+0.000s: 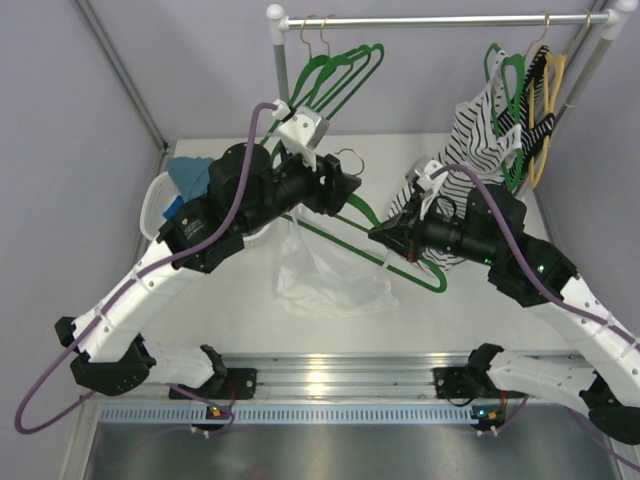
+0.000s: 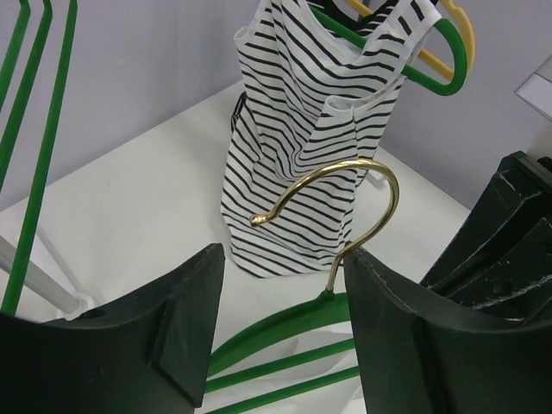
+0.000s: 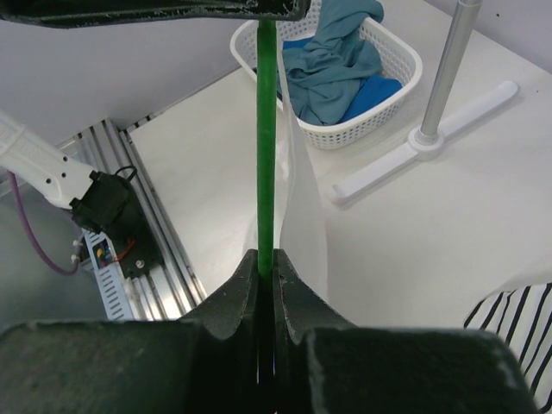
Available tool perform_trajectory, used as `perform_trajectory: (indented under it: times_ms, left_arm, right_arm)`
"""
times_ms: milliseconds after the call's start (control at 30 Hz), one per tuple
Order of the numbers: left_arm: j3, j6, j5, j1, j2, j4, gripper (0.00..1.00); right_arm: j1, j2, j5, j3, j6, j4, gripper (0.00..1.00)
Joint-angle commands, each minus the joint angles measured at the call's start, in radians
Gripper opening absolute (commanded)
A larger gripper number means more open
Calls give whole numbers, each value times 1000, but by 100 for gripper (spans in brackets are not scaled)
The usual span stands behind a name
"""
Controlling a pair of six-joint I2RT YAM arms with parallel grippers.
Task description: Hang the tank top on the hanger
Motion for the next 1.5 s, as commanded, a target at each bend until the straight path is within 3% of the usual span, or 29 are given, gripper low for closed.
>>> perform_trajectory:
  times_ms: [0,400,600,933,1233,1467]
  left_arm:
    - [40,-3,-16,-1,-35,89,63]
    - [30,9,-49,-1,-134,197,65]
    - [37,24,-35,-1,-157,212,65]
    - [1,20,-33,-1,-197,214,65]
    - [-50,3,-26,-1,-220,209,65]
    - [-91,-3,-36,-1,-241,208,65]
  right_arm:
    - [-5,-37,-24,48,5,3,0]
    - [-5,-83,95,170,39,-161,0]
    - [-5,-59,230,241,80,-229,0]
    - [-59,130,604,618,128,-468,0]
    - [-275,293,531,746,135,-464,0]
    - [-372,400,517,837,123,-422,0]
